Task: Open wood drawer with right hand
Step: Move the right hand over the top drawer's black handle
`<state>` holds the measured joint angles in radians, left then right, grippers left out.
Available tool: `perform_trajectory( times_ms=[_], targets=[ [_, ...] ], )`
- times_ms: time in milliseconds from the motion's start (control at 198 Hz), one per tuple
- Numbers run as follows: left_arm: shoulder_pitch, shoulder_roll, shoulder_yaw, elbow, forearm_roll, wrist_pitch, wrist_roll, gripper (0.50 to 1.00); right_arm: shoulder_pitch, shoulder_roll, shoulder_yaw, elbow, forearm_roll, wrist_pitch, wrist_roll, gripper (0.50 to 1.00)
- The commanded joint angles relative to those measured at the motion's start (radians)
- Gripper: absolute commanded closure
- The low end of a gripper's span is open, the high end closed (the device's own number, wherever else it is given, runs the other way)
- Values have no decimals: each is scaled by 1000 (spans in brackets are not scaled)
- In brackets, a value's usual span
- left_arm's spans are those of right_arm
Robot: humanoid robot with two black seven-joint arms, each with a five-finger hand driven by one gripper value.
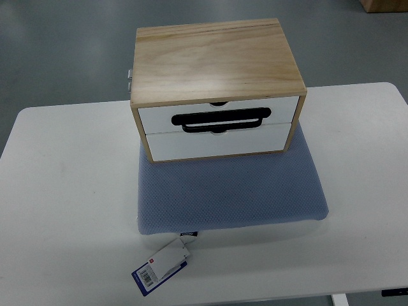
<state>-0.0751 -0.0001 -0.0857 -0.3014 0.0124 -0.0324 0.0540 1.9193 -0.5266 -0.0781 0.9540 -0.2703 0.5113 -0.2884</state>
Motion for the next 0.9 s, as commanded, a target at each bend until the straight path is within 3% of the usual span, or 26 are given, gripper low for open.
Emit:
perform_trajectory(
  times_ms=[0,20,30,91,147,152,182,339,389,404,566,703,753,768,895],
  targets=[
    [0,0,-2,1,-2,0,0,500,90,31,-80,78,0,4,-34,556],
    [0,0,-2,1,-2,0,0,500,90,31,-80,78,0,4,-34,556],
    [0,0,0,1,-2,0,0,500,150,51,-118,161,5,6,-78,556],
    [0,0,0,1,-2,0,0,500,202,68,-144,250,17,6,-116,556],
    [0,0,0,1,-2,0,0,500,202,68,-144,250,17,6,-117,556],
    [0,0,0,1,-2,0,0,500,234,72,-167,320,41,6,-142,556],
    [0,0,1,1,-2,0,0,500,253,80,-183,359,66,6,-159,556],
    [0,0,1,1,-2,0,0,500,273,126,-227,443,200,6,-276,556],
    [0,0,1,1,-2,0,0,500,273,126,-227,443,200,6,-276,556],
    [0,0,3,1,-2,0,0,500,267,154,-232,448,250,3,-308,556],
    [0,0,3,4,-2,0,0,500,245,212,-244,447,264,-43,-322,556],
    [0,0,1,5,-2,0,0,500,213,253,-256,447,267,-154,-322,556],
    [0,0,1,5,-2,0,0,500,213,254,-256,447,267,-154,-322,556],
    [0,0,1,7,-2,0,0,500,196,266,-258,443,272,-195,-322,556],
    [0,0,0,8,-3,0,0,500,162,280,-269,439,273,-241,-322,556]
  ],
)
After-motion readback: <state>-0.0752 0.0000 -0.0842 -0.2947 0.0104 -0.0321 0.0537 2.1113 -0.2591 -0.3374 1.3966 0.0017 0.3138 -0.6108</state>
